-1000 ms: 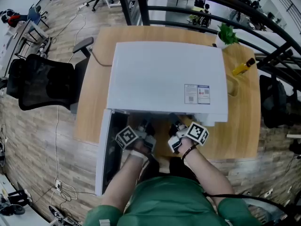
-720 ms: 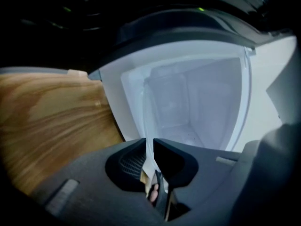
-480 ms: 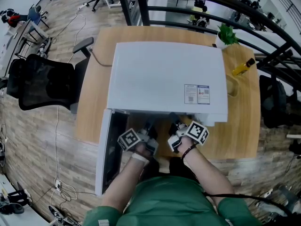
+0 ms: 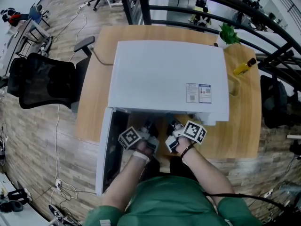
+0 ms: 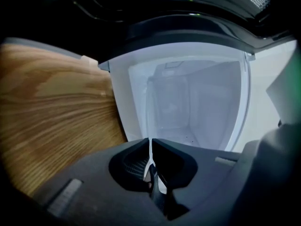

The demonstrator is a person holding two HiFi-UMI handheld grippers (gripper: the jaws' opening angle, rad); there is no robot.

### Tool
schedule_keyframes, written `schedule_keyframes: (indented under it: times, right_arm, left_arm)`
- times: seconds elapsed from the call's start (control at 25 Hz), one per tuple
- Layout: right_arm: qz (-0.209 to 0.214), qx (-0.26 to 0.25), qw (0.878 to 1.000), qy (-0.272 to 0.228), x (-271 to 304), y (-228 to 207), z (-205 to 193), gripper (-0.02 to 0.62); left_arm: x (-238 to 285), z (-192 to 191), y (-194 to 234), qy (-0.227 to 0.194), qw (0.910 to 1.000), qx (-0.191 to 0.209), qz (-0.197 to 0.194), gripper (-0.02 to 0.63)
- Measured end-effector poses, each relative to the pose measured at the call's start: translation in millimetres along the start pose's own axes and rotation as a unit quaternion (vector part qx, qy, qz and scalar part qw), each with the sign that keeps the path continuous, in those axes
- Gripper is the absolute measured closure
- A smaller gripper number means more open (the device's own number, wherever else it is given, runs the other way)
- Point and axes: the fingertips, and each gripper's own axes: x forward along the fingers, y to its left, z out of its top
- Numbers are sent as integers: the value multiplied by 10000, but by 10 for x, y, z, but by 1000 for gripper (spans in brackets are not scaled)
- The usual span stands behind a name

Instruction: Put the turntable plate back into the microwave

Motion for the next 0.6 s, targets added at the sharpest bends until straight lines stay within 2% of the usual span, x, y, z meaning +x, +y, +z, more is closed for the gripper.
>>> schedule_keyframes:
  times: [0.16,0.6]
  right_arm:
    - [25,-10,10000,-44,70,66,56,560]
    - [-235,2,9994,-247,113,45,179,561]
  left_arm:
    - [30,71,-31,-60,10000,45,-30,577]
    - [109,39,-20,8,10000,83,47,575]
